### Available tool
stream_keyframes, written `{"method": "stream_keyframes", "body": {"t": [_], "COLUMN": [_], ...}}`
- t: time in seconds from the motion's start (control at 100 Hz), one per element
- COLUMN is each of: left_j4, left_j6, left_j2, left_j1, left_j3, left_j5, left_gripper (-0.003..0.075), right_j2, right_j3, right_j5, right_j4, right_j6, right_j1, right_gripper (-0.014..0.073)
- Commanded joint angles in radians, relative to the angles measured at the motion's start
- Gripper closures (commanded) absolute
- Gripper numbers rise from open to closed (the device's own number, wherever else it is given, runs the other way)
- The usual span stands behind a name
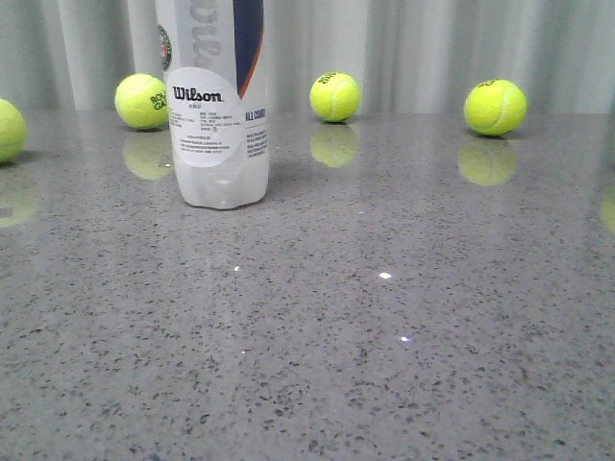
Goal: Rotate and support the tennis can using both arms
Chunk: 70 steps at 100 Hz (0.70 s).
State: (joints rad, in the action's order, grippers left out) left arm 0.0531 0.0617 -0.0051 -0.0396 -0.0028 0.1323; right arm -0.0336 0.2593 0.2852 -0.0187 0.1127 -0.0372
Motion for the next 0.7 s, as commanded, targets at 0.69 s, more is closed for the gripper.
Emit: {"method": "stream_keyframes", "body": {"t": [0.69], "left_j4": [0.002], "left_j6": [0.003], "left_j2": [-0.037], "left_j1": [0.002], "left_j3": [0.047], "left_j5": [-0.074], "left_gripper": [0.0741], "right_j2": [0.066], "right_j3": [-0.268], "right_j5": [-0.329], "right_j4": [-0.047], "right_j6": [-0.006], "right_j1": [0.178], "right_gripper": [0.0659]}}
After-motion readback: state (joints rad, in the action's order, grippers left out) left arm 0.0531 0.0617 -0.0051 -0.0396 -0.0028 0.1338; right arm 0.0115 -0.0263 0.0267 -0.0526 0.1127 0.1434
